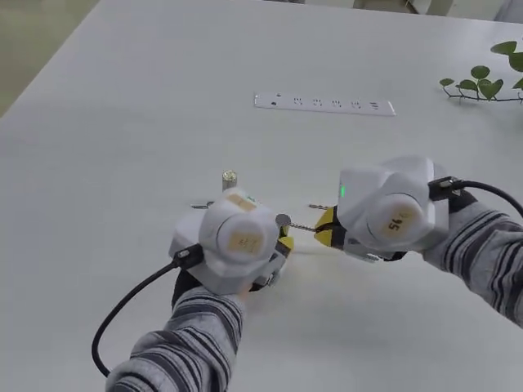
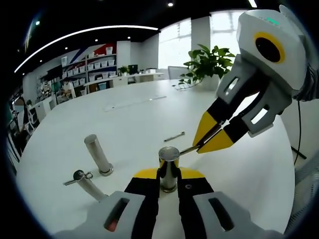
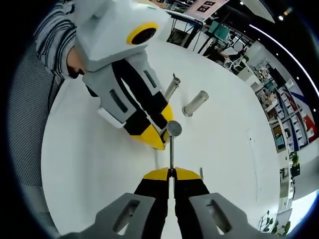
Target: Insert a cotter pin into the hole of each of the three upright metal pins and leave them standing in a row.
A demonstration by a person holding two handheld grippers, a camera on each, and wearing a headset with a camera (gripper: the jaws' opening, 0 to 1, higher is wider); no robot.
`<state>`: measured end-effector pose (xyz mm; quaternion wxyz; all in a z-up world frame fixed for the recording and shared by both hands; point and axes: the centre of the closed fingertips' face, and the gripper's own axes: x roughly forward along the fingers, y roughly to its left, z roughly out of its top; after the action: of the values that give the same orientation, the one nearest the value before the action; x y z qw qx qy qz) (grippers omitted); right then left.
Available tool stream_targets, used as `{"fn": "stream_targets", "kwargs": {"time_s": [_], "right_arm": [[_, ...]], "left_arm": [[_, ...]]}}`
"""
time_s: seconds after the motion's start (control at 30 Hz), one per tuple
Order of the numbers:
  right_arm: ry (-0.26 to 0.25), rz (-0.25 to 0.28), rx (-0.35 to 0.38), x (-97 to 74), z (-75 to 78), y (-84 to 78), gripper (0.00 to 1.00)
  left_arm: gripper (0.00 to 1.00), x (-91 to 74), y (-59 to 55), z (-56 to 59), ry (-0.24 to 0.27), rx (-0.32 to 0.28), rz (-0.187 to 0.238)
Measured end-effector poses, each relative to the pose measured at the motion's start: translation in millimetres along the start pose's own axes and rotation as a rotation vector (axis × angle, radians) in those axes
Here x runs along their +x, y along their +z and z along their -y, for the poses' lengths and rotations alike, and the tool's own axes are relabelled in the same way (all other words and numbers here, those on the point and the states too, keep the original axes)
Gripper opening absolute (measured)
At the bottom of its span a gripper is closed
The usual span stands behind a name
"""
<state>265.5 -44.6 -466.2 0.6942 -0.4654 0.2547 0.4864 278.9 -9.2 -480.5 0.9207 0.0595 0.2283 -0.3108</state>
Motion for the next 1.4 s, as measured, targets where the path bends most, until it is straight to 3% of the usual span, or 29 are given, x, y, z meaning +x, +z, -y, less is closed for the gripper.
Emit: {"fn": "stream_targets", "kwargs": {"time_s": [0.33,0.6,1.4], "right_arm": [[-0.001,-0.005,-0.019,-5.7,3.7,2.4,0.0],[0.023,0.045,0.025,-6.5,2.9,9.7,0.0],[0.017,0.046,0.039,1.0,-4.2,27.5,0.0]], "left_arm": [[0.09,2.6,1.4,0.0,0.001,0.006,0.008],[0.09,3.8,1.3,-0.2,0.011,0.009,0.014],[0.09,-0.9,-2.7,-1.2,0.048,-0.018,0.018]]}}
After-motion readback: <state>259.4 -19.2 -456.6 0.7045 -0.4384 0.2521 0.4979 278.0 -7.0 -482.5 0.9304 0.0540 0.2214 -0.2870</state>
